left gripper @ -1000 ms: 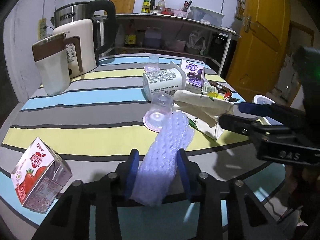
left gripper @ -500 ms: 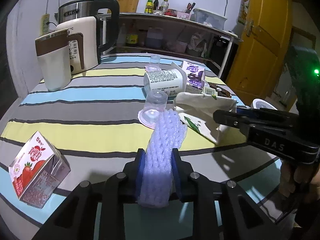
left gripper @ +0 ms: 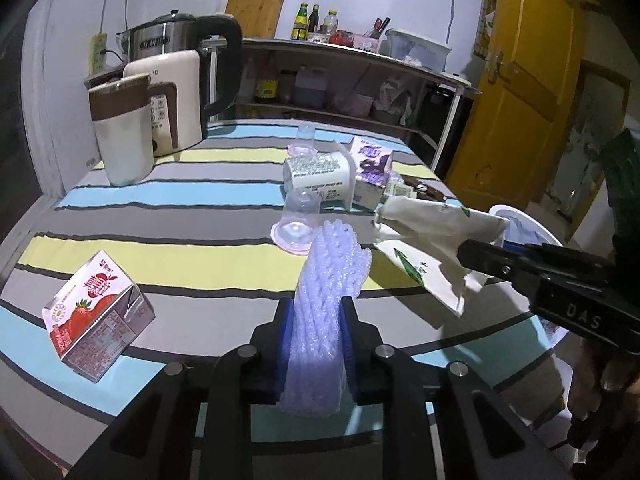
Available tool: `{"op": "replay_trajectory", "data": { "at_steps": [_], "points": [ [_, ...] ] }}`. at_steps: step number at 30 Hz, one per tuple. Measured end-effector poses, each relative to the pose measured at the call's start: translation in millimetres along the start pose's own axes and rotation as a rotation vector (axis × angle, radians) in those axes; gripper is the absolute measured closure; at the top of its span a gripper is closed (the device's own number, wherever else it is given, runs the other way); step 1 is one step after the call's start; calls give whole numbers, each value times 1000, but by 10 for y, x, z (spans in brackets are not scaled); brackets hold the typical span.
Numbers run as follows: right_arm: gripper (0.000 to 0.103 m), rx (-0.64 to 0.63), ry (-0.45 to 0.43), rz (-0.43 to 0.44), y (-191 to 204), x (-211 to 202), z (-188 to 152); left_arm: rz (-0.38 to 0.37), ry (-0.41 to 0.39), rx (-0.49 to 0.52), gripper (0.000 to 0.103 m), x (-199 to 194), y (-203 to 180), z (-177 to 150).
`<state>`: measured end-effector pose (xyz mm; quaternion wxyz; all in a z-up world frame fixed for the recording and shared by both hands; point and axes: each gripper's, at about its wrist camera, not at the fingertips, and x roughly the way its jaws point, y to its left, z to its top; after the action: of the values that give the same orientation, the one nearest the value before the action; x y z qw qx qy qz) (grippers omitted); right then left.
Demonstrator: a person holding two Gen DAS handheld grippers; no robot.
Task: Collect trash
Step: 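Carry both items over the bin and open both tools to drop them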
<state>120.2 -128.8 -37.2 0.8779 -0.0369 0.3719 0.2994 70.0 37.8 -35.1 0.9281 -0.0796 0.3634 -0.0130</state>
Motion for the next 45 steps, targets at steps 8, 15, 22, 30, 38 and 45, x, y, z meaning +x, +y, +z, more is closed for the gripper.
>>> {"op": "replay_trajectory", "data": {
  "at_steps": [8, 15, 22, 30, 38, 45],
  "points": [
    [84, 83, -45, -56, -285, -328, -126, -63, -5, 45, 80, 28, -299, 118],
    [84, 181, -83, -153, -768, -647, -263, -157, -8, 122, 80, 182, -810, 303],
    [84, 286, -99, -267, -1278, -899, -422, -252, -3, 212, 80, 386, -1425, 420],
    [84, 373, -78, -353, -1750, -1061, -642, -347, 31, 295, 80, 672, -2048, 475],
    [81, 418, -37, -369, -1978, -1018, -719, -399, 85, 364, 78, 949, -2443, 442],
    [75, 430, -22, -370, -2047, -981, -757, -403, 113, 373, 75, 1084, -2522, 449]
  ]
}}
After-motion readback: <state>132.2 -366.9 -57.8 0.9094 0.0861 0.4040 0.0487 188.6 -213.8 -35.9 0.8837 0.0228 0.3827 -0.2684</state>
